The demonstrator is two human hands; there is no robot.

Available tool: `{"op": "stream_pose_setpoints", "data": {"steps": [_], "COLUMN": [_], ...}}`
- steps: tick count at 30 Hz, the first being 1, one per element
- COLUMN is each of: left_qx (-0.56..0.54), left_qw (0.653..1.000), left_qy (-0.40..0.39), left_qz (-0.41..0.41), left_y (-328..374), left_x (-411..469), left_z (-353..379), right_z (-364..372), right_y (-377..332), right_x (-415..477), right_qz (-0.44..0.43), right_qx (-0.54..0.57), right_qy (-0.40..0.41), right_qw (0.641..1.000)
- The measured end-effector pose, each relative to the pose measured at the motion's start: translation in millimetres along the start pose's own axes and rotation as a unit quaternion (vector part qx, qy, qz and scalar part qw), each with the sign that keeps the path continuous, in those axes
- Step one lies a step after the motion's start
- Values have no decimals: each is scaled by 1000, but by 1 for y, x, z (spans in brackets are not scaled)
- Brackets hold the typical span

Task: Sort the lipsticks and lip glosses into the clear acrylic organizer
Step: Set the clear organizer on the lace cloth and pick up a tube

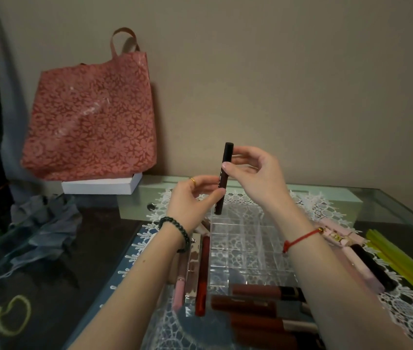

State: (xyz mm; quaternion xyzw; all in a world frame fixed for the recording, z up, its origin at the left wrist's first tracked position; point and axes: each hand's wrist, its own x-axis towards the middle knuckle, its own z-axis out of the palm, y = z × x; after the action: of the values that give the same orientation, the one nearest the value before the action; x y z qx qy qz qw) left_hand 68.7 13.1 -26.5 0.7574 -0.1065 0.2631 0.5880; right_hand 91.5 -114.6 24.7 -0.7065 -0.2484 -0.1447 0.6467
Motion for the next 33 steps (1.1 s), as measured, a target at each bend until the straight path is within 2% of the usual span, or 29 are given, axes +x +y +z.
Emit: {"op": "stream_pose_setpoints", "data": {"steps": [18, 33], "left_qx": [-3, 4], "left_qw": [998, 998], "left_qy": [-34, -44], "left_qz": [-55, -41], "left_y": [-22, -22], "left_x": [-3, -2], "left_z": [-4, -4], "right_z": [6, 0], "right_y": [17, 11], "right_x": [-7, -8], "right_qz": [48, 49], "right_qx": [-72, -102], "right_qy": [-24, -64], "right_qw": [996, 992]}}
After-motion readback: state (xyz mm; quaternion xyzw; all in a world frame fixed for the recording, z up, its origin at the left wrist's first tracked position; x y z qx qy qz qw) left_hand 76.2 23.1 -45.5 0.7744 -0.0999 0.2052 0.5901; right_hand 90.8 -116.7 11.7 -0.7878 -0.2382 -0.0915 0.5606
